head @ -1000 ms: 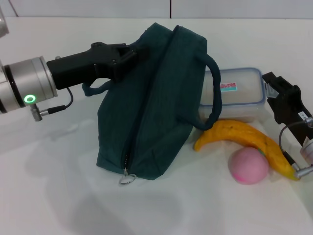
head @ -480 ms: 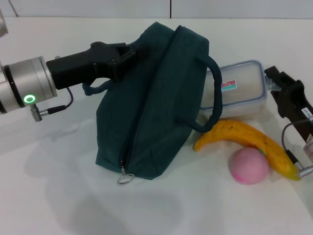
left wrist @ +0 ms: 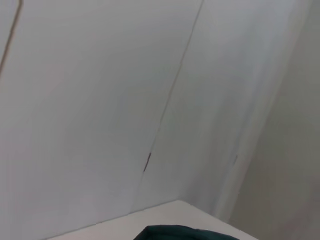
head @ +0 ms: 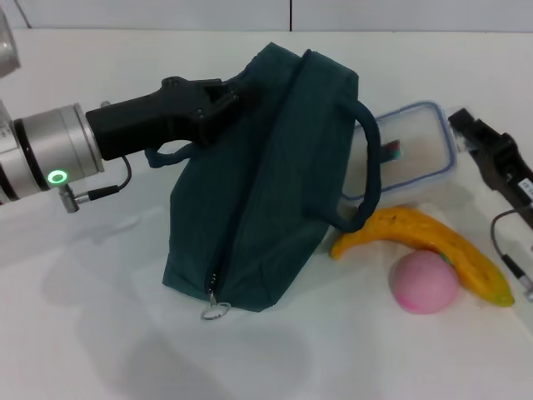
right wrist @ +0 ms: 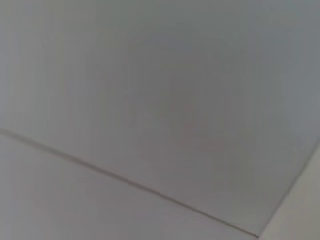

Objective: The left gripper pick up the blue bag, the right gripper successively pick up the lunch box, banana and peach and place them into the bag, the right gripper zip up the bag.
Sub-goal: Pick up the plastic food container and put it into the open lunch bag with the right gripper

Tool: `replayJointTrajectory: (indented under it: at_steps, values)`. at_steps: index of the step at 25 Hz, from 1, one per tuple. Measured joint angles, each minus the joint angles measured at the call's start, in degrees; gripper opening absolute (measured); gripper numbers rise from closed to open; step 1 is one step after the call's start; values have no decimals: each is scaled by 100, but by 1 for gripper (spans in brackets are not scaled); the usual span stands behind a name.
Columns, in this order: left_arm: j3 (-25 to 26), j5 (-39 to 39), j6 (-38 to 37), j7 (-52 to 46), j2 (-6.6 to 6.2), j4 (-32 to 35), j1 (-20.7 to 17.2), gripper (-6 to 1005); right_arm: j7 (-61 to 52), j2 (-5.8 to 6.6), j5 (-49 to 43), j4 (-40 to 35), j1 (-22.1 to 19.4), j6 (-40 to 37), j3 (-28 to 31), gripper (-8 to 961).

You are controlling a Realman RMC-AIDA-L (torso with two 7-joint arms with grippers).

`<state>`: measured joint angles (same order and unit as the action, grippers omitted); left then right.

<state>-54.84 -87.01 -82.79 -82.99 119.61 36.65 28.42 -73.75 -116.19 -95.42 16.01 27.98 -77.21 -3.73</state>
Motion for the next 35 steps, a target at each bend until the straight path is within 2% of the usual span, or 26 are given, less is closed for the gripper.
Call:
replayJointTrajectory:
  at_steps: [5, 11, 18, 23, 30, 35]
  values:
    - [3, 283, -136, 512, 1, -239, -32, 47, 56, 5, -237, -528, -89, -429, -1, 94]
    - [31, 495, -312, 837, 2, -345, -112, 47, 28, 50, -254, -987, -101, -628, -61, 96]
    - [33, 632, -307, 1118, 12, -558, -82, 46, 12, 74, -237, -1547, 109, -1303, -203, 99]
    - [24, 635, -246, 1195, 11, -591, -54, 46, 3, 81, -205, -1724, 453, -1625, -169, 101]
    - [31, 668, -162, 1320, 9, -723, 11, 46, -62, 71, -34, -1760, 1271, -2294, -159, 104]
    - [18, 695, -95, 1572, 8, -916, 99, 46, -61, 35, -27, -1734, 1807, -2385, -180, 106]
